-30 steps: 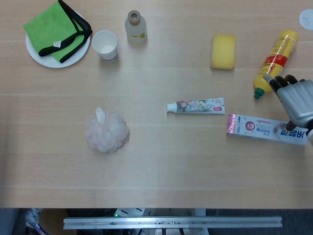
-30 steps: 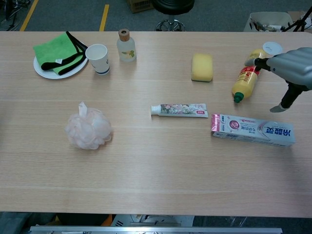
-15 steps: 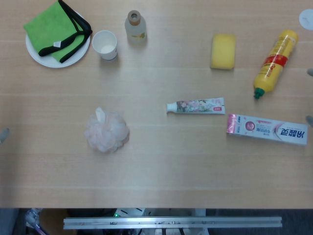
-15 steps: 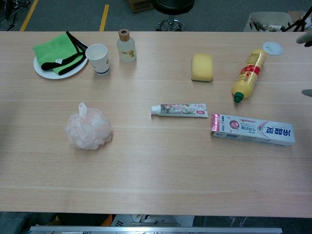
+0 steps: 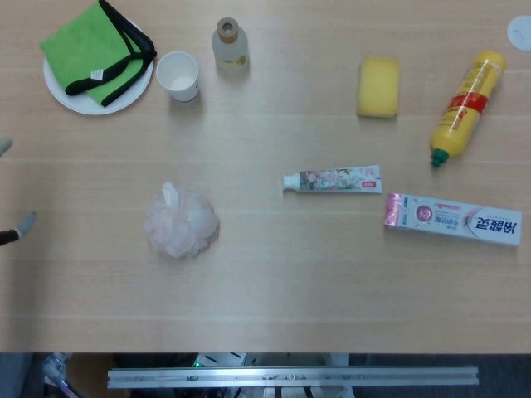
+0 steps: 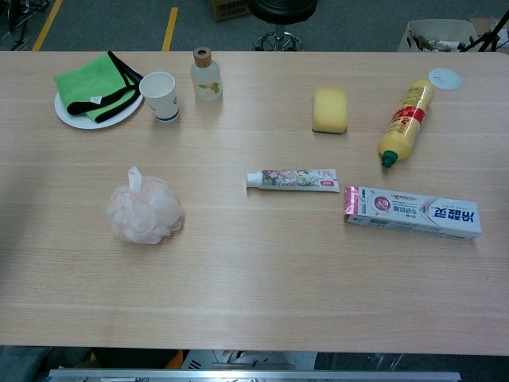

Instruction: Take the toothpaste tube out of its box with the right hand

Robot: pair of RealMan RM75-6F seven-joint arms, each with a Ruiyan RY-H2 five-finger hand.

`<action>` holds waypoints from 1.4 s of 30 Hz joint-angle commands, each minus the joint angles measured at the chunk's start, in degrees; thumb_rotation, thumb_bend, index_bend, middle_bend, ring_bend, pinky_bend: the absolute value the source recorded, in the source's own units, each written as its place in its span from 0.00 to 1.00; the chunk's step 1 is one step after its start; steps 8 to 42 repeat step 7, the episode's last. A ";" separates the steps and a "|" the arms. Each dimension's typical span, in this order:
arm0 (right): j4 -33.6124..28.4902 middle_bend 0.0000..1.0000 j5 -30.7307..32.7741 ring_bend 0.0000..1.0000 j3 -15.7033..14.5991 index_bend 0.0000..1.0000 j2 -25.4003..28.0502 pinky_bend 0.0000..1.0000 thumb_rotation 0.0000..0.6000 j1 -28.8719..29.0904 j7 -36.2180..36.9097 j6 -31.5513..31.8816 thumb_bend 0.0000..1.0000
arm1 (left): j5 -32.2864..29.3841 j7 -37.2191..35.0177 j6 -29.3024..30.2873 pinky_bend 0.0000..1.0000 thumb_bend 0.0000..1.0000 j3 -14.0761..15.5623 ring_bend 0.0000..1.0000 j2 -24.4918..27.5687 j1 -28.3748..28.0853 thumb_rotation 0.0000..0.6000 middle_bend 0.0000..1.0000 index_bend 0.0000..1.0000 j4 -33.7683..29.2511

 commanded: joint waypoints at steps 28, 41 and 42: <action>1.81 0.33 -1.08 0.22 3.24 0.31 -0.81 0.38 1.00 -2.20 1.81 -3.40 0.00 | -0.80 0.19 -0.63 0.16 0.16 0.08 0.09 -0.35 -0.18 1.00 0.08 0.14 0.24; 1.81 0.33 -1.08 0.22 3.24 0.31 -0.81 0.38 1.00 -2.20 1.81 -3.40 0.00 | -0.80 0.19 -0.63 0.16 0.16 0.08 0.09 -0.35 -0.18 1.00 0.08 0.14 0.24; 1.81 0.33 -1.08 0.22 3.24 0.31 -0.81 0.38 1.00 -2.20 1.81 -3.40 0.00 | -0.80 0.19 -0.63 0.16 0.16 0.08 0.09 -0.35 -0.18 1.00 0.08 0.14 0.24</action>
